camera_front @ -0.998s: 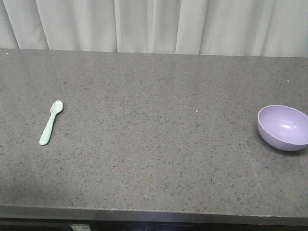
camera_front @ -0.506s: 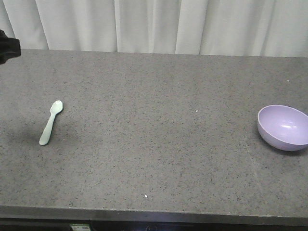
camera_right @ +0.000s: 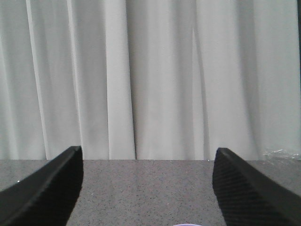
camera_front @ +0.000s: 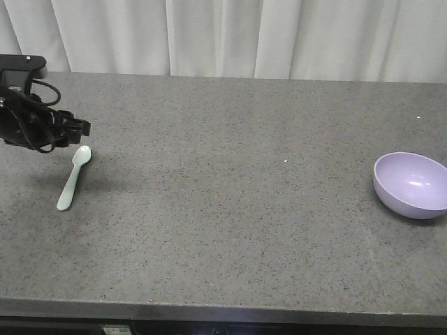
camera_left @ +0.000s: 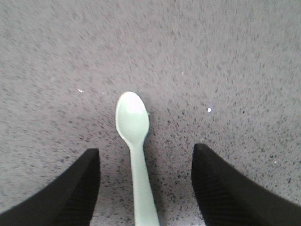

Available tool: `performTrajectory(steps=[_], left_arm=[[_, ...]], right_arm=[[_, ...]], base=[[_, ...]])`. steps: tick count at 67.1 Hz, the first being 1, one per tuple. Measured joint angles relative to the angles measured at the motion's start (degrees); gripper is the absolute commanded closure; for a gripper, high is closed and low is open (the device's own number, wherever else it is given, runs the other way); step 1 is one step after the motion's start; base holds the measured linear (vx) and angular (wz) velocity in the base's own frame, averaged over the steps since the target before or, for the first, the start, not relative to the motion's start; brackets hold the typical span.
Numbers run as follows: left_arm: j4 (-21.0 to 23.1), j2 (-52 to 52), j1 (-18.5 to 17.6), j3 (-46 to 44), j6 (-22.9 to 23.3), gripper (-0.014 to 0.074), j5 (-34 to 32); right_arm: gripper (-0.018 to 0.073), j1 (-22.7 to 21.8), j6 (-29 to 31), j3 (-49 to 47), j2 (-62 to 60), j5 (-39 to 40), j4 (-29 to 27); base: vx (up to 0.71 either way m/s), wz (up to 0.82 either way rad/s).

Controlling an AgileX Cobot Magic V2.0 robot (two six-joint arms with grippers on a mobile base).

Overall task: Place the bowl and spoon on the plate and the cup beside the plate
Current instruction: 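Open the left gripper and lower it over the pale green spoon handle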

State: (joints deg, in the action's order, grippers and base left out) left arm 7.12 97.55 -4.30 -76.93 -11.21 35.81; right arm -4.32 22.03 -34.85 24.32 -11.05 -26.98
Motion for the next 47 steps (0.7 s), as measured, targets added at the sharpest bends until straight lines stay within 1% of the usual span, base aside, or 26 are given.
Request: performTrajectory(steps=[10,30,47], left_arm=[[-0.8,2.4,-0.4,0.0,0.3,0.0178,0.0],[-1.4,3.7,-0.4,0.0,0.5,0.0178,-0.4],[-3.8,6.6,-0.4,-0.2,0.5,0.0178,-0.4]], right_arm=[[-0.0001,0.0,0.0,0.0,0.0,-0.2,0.0],[-0.0001,0.0,0.0,0.0,0.0,-0.3,0.0],[-0.0001,0.0,0.0,0.0,0.0,-0.8,0.0]], base=[[0.0,0.0],[0.0,0.0],[0.0,0.0]])
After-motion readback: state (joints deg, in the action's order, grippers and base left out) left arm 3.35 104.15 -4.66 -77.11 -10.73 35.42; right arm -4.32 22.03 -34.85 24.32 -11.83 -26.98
